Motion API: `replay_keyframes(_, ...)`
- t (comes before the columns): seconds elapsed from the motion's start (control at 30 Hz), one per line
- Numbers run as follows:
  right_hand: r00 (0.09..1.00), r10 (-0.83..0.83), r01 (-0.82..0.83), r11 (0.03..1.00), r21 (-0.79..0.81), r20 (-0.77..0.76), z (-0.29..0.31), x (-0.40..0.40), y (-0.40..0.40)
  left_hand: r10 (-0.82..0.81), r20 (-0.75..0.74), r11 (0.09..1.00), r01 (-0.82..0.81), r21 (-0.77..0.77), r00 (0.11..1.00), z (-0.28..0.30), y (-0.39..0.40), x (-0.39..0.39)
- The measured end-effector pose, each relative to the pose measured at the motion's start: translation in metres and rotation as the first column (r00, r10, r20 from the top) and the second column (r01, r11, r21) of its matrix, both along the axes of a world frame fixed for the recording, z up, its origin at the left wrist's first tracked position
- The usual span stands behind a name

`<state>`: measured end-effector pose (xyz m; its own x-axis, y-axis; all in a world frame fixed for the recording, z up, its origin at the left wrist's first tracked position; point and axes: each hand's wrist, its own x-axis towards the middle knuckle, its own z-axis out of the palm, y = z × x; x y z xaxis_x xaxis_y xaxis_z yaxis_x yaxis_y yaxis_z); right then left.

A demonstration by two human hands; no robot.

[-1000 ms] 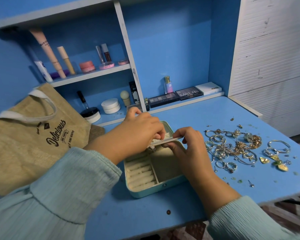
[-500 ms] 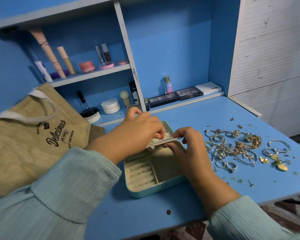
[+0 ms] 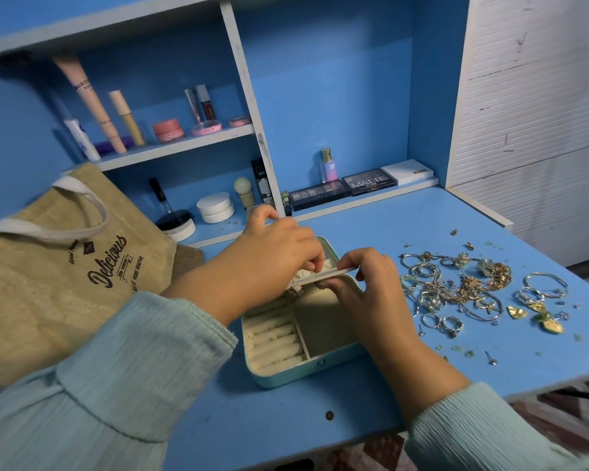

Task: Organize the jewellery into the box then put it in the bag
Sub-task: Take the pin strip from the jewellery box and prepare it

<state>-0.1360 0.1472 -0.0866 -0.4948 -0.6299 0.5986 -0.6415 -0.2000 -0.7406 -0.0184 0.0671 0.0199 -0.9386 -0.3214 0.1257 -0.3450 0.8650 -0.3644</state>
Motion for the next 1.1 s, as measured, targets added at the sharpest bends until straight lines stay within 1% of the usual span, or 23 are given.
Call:
replay_keyframes(0.1, 1.0, -0.003, 0.003, 1.0, -0.008, -0.005, 0.0, 0.001, 0.0, -0.033, -0.003, 0.999, 0.032, -0.043, 0.999, 0.001, 0.002, 0.0)
replay_keyframes(0.23, 1.0, 0.003, -0.003, 1.0, 0.001, 0.0, 0.0, 0.0, 0.001, -0.041, 0.044, 0.994, 0.045, -0.097, 0.998, 0.005, 0.007, -0.002)
replay_keyframes(0.43, 1.0, -0.002, 0.002, 1.0, 0.007, 0.005, 0.0, 0.001, 0.001, -0.038, 0.095, 0.994, 0.047, -0.099, 0.995, 0.006, 0.008, -0.005)
replay_keyframes(0.57, 1.0, 0.009, -0.009, 1.0, 0.022, 0.008, 0.001, 0.001, 0.002, -0.021, 0.1, 0.999, 0.024, -0.034, 0.995, 0.007, 0.006, -0.008)
replay_keyframes(0.77, 1.0, 0.022, -0.022, 0.999, 0.025, 0.011, 0.003, 0.002, 0.003, -0.001, 0.122, 1.0, -0.002, 0.021, 0.993, 0.007, 0.002, -0.01)
replay_keyframes(0.9, 1.0, 0.021, -0.021, 0.999, 0.024, 0.013, 0.002, 0.002, 0.004, 0.055, 0.113, 0.987, -0.072, 0.145, 0.992, 0.009, 0.0, -0.012)
replay_keyframes(1.1, 1.0, 0.007, -0.008, 1.0, 0.028, 0.018, 0.002, 0.002, 0.002, 0.133, 0.068, 0.954, -0.147, 0.263, 0.989, 0.009, -0.003, -0.01)
